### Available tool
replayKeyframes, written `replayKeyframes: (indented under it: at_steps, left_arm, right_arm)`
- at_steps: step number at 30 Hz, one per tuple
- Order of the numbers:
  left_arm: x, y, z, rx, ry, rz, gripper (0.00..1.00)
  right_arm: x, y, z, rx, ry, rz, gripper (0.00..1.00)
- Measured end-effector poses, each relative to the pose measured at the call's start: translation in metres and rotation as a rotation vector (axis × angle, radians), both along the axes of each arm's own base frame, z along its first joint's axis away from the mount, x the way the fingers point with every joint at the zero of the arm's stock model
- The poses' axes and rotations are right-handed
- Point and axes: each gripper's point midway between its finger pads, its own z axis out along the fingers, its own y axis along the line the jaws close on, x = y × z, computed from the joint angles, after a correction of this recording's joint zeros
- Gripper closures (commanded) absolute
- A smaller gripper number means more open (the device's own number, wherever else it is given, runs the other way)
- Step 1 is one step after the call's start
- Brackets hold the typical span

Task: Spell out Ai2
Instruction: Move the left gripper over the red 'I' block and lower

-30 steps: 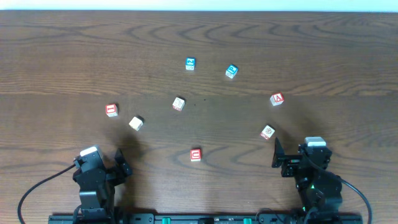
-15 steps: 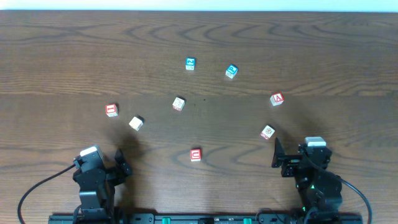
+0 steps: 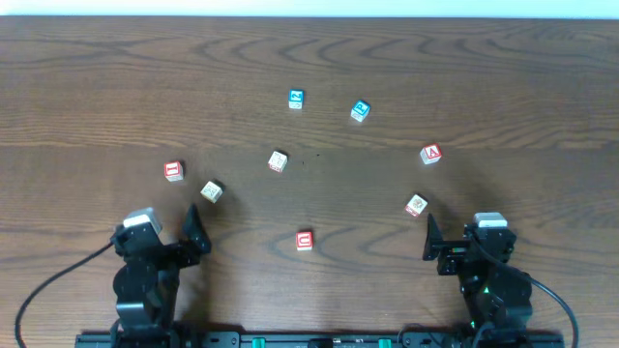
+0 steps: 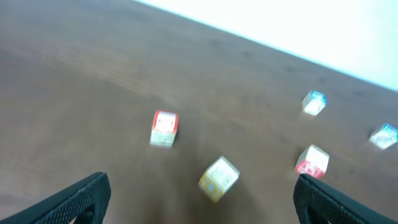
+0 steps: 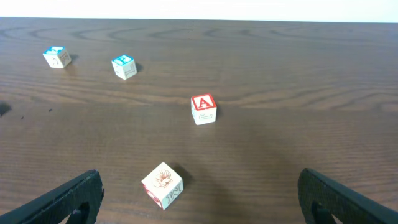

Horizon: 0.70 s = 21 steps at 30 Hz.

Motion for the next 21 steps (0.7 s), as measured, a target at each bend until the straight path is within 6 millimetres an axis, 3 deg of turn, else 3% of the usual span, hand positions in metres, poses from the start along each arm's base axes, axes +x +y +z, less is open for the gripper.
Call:
replayKeyframes:
  at_steps: [4, 9, 11, 16, 21]
  left_arm:
    - [0.014, 0.002, 0.001, 0.01, 0.004, 0.009, 0.05]
    - [0.022, 0.011, -0.026, 0.034, 0.186, 0.052, 0.05]
    - [0.029, 0.014, -0.024, 0.04, 0.234, 0.067, 0.05]
    - [0.063, 0.02, 0.003, 0.048, 0.299, 0.096, 0.05]
    - [0.085, 0.024, 0.0, 0.096, 0.473, 0.092, 0.05]
  right_arm:
    - [0.0, 0.0, 0.0, 0.0, 0.0, 0.0, 0.01]
    - [0.0, 0.0, 0.0, 0.0, 0.0, 0.0, 0.01]
    - [0.0, 0.0, 0.0, 0.0, 0.0, 0.0, 0.01]
    - [0.0, 0.0, 0.0, 0.0, 0.0, 0.0, 0.01]
    - [0.0, 0.0, 0.0, 0.0, 0.0, 0.0, 0.01]
